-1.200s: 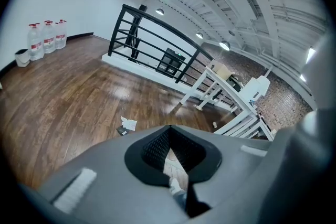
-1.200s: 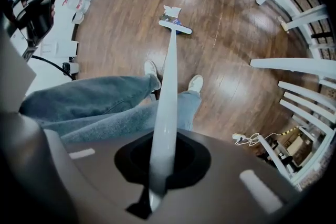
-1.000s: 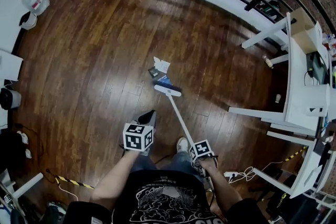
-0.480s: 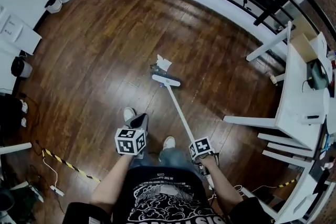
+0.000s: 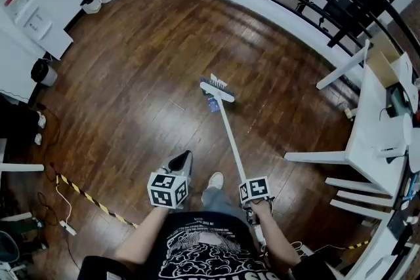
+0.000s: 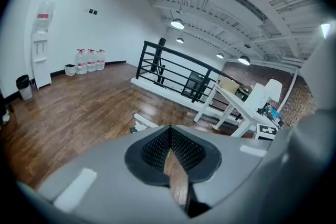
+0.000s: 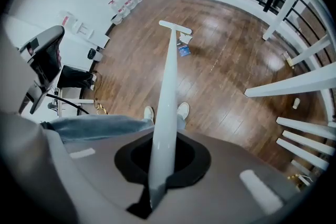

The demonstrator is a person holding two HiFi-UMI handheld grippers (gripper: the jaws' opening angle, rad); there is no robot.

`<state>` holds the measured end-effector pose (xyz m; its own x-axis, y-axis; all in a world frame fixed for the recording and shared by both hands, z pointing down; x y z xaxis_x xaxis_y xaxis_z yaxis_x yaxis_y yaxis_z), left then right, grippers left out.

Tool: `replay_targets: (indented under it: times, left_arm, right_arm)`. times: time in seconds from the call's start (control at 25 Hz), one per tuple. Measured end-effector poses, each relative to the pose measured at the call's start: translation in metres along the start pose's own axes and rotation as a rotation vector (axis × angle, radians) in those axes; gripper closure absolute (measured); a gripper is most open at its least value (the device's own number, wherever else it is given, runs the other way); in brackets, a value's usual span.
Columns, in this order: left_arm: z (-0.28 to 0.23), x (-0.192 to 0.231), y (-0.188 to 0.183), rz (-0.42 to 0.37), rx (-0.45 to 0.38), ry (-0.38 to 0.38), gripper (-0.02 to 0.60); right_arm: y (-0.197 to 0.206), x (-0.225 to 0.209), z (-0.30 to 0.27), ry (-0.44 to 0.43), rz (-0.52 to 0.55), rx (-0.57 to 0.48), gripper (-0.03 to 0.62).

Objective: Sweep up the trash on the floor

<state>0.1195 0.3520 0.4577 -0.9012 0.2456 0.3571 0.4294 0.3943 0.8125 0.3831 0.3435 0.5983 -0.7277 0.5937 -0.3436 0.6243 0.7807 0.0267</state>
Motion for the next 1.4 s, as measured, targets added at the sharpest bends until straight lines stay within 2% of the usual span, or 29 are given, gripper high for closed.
replay_targets:
  times: [0.2, 0.48, 0.64, 0.8, 1.12, 1.4]
  left_arm:
    - [0.034, -0.001, 0.008, -0.013, -0.03, 0.056, 0.577]
    - [0.105, 0.028, 0.033, -0.017, -0.043, 0.129, 0.577]
    - [0.141, 0.038, 0.042, -0.046, -0.042, 0.179, 0.577]
    - [0.168, 0.045, 0.047, -0.045, -0.039, 0.206, 0.577]
    - [0.199, 0.028, 0.053, -0.031, -0.067, 0.234, 0.577]
    - [0.211, -0.012, 0.072, -0.052, -0.075, 0.2, 0.577]
  right_arm:
    - [0.022, 0.039, 0.004, -0.008, -0.017, -0.075, 0.594]
    - [0.062, 0.118, 0.006, -0.016, -0.095, -0.184, 0.594]
    - [0.08, 0.154, 0.009, 0.003, -0.117, -0.24, 0.594]
    - [0.098, 0.183, 0.017, 0.017, -0.133, -0.272, 0.594]
    - [0.131, 0.207, 0.034, 0.024, -0.097, -0.31, 0.594]
    - [0.15, 0.192, 0.054, -0.001, -0.038, -0.363, 0.594]
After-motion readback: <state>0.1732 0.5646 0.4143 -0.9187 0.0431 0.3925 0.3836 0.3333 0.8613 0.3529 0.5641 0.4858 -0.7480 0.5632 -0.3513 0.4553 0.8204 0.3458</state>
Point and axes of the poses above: the fingertips, and each gripper's own axes: z backward along the fingers, x to its left, y out of its underside, the point moved 3 cm from there along z, backward along the fingers, and after that the axes turned 9 degrees about -x, right-handed, at the moved point
